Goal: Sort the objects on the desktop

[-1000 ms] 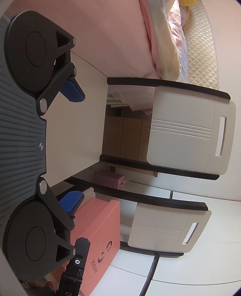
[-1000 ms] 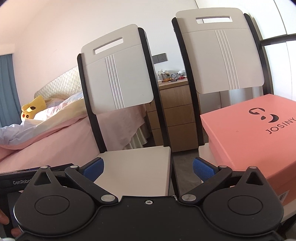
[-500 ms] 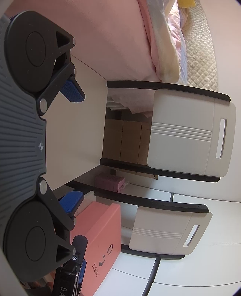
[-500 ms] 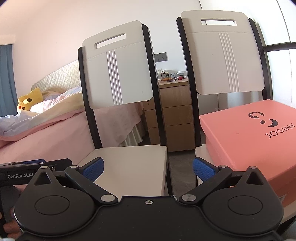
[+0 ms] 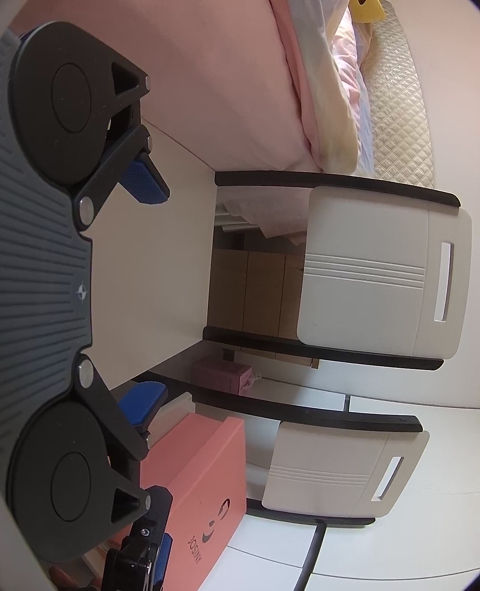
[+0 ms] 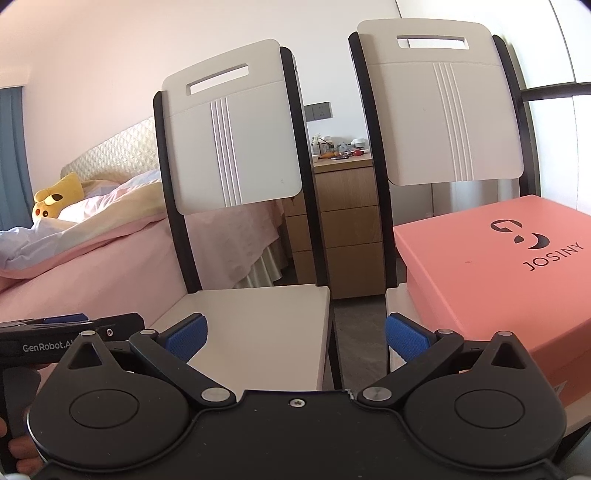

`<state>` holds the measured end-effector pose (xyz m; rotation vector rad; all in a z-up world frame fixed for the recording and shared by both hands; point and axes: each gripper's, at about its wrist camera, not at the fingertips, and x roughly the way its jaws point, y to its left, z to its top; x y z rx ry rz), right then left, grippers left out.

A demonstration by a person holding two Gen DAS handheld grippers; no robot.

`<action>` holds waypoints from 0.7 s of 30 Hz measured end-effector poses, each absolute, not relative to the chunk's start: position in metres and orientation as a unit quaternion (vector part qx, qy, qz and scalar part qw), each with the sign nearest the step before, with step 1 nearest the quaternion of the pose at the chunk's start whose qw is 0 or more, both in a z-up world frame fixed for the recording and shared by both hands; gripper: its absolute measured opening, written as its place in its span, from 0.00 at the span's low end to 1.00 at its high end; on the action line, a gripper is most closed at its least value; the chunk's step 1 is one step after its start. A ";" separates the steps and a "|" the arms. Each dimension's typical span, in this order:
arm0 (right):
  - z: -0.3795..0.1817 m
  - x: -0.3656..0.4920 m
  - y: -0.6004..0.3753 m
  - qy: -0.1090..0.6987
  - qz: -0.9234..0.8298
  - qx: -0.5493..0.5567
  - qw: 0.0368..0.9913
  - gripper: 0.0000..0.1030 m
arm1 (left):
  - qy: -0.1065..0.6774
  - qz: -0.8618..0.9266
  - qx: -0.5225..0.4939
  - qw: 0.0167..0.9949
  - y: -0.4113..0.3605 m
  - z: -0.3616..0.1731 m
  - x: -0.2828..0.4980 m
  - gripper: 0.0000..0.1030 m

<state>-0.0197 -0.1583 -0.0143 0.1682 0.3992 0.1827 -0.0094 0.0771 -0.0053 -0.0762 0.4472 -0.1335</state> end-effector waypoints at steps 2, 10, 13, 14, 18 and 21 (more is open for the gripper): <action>-0.014 -0.020 -0.158 0.197 0.088 0.083 0.973 0.99 | 0.220 -0.065 -0.036 0.973 0.077 -0.005 -0.010 1.00; -0.014 -0.021 -0.159 0.196 0.086 0.083 0.973 0.99 | 0.217 -0.069 -0.032 0.973 0.077 -0.005 -0.011 1.00; -0.014 -0.021 -0.159 0.195 0.086 0.082 0.974 0.99 | 0.216 -0.069 -0.034 0.973 0.078 -0.005 -0.011 1.00; -0.014 -0.021 -0.159 0.195 0.085 0.082 0.974 0.99 | 0.216 -0.069 -0.033 0.973 0.078 -0.005 -0.011 1.00; -0.014 -0.021 -0.160 0.194 0.085 0.083 0.974 0.99 | 0.216 -0.070 -0.032 0.973 0.077 -0.005 -0.011 1.00; -0.014 -0.021 -0.160 0.194 0.085 0.083 0.974 0.99 | 0.216 -0.069 -0.033 0.973 0.077 -0.005 -0.011 1.00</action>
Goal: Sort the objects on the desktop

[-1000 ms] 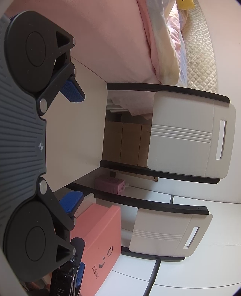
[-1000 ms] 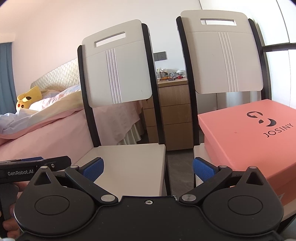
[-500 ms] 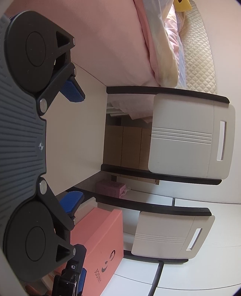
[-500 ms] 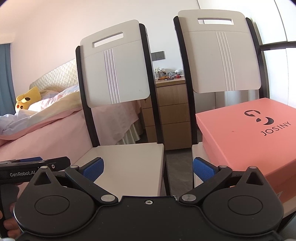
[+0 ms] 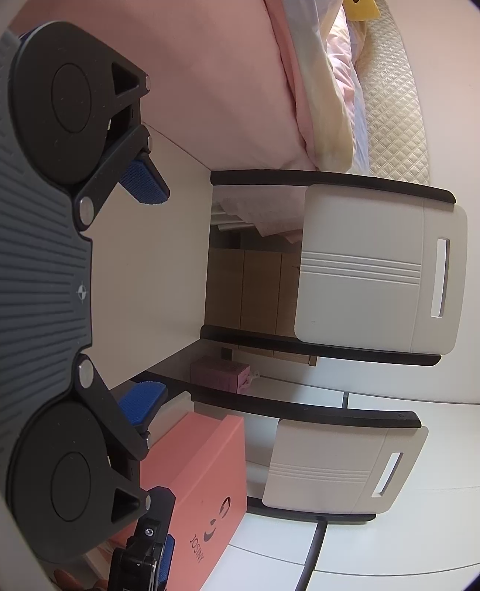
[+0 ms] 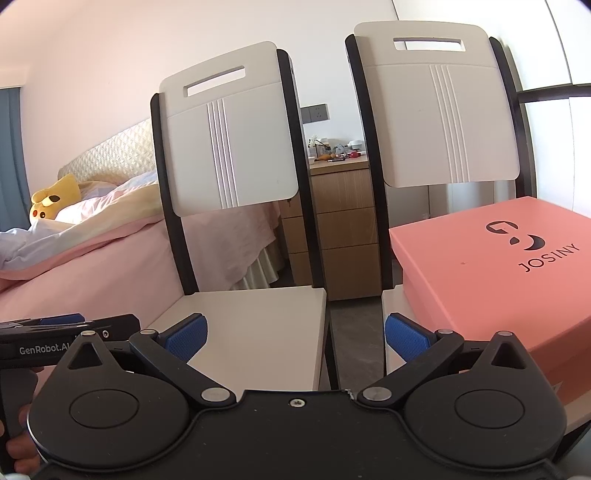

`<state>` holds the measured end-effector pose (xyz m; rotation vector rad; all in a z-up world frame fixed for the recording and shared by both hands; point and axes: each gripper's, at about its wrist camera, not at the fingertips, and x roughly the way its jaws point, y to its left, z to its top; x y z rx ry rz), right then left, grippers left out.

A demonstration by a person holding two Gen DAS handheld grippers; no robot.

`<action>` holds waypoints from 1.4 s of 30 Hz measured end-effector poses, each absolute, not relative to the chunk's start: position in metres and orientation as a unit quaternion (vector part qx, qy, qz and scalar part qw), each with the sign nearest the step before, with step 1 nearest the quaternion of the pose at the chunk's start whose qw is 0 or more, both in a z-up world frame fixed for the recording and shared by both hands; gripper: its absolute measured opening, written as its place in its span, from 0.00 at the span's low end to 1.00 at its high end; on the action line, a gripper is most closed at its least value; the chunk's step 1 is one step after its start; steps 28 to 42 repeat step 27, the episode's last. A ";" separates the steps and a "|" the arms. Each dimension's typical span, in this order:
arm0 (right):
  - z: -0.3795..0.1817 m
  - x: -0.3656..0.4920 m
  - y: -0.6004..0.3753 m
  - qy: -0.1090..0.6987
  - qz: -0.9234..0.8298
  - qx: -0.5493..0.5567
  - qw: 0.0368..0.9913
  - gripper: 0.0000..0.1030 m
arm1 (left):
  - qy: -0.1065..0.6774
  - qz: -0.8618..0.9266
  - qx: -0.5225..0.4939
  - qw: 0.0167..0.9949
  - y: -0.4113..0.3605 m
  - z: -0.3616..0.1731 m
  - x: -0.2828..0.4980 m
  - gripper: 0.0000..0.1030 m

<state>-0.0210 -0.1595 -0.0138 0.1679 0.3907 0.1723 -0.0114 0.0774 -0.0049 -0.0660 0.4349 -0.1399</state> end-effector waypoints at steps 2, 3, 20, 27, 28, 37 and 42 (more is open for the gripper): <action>-0.014 -0.021 -0.160 0.194 0.085 0.083 0.974 0.99 | 0.216 -0.070 -0.032 0.973 0.077 -0.005 -0.012 1.00; -0.014 -0.021 -0.160 0.194 0.085 0.084 0.974 0.99 | 0.215 -0.070 -0.032 0.973 0.077 -0.005 -0.012 1.00; -0.013 -0.020 -0.161 0.193 0.085 0.085 0.974 0.99 | 0.210 -0.068 -0.034 0.975 0.080 -0.005 -0.012 1.00; -0.014 -0.018 -0.161 0.193 0.086 0.086 0.974 0.99 | 0.207 -0.071 -0.035 0.975 0.081 -0.005 -0.013 1.00; -0.014 -0.018 -0.161 0.193 0.086 0.086 0.974 0.99 | 0.207 -0.071 -0.035 0.975 0.081 -0.005 -0.013 1.00; -0.014 -0.018 -0.161 0.193 0.086 0.086 0.974 0.99 | 0.207 -0.071 -0.035 0.975 0.081 -0.005 -0.013 1.00; -0.014 -0.018 -0.161 0.193 0.086 0.086 0.974 0.99 | 0.207 -0.071 -0.035 0.975 0.081 -0.005 -0.013 1.00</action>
